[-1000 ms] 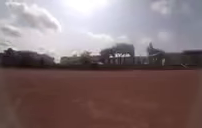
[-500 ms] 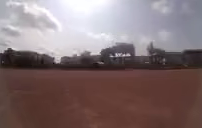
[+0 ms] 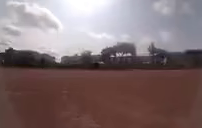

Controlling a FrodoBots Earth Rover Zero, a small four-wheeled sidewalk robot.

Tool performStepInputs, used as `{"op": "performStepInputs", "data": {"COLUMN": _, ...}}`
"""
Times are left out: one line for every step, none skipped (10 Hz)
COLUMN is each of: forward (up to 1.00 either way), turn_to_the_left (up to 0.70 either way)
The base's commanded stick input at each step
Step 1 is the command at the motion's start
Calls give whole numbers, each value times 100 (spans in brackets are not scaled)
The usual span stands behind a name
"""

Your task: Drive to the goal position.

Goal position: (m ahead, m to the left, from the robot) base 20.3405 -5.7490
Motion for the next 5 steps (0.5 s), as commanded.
{"op": "performStepInputs", "data": {"forward": 70, "turn_to_the_left": 0}}
{"op": "performStepInputs", "data": {"forward": 70, "turn_to_the_left": 0}}
{"op": "performStepInputs", "data": {"forward": 70, "turn_to_the_left": 0}}
{"op": "performStepInputs", "data": {"forward": 70, "turn_to_the_left": 0}}
{"op": "performStepInputs", "data": {"forward": 70, "turn_to_the_left": 0}}
